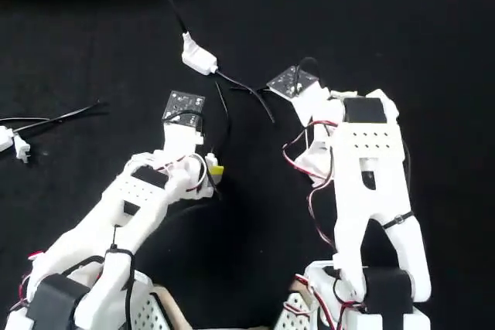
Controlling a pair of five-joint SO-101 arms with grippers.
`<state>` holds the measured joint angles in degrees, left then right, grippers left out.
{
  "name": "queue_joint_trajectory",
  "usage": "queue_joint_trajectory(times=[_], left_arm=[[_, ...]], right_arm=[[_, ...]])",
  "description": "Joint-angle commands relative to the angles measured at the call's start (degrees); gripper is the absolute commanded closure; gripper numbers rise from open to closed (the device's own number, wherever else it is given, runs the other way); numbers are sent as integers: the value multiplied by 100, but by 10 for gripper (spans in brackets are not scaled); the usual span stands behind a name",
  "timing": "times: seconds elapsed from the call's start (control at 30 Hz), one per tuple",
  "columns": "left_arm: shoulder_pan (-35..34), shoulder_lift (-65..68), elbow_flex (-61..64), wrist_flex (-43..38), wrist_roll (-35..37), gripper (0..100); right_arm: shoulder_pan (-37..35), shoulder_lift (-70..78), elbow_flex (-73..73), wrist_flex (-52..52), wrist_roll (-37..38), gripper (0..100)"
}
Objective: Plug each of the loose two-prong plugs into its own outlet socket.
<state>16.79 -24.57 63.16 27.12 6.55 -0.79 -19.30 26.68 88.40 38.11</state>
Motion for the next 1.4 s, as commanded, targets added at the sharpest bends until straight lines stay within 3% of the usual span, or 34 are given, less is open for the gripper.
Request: queue_joint_trajectory(times=[0.0, 0.43, 0.63, 0.77, 0.97, 1.1, 1.2, 1.37], left_arm=[[-224, -88, -57, 35, -53, 740], [-1341, -105, -92, 44, -413, 740], [-2062, -1081, -66, 791, -413, 740], [-3116, -2277, -4, 1758, -413, 740], [-4277, -4202, 136, 2646, -448, 740], [-4576, -5064, 892, 2945, -527, 740], [-4752, -5336, 1420, 3147, -1046, 740], [-5525, -5477, 1842, 3235, -1442, 740]], right_arm=[[-123, -48, -251, 9, 0, 987], [-334, -13, -233, -18, -18, 987], [-1433, -13, -154, -220, -440, 987], [-2224, -4, -242, -492, -818, 987], [-2655, 954, -1024, -536, -1073, 987], [-2875, 2009, -1859, -580, -1125, 987], [-3323, 2563, -2457, -536, -809, 987], [-4105, 3064, -3222, -387, -747, 987]])
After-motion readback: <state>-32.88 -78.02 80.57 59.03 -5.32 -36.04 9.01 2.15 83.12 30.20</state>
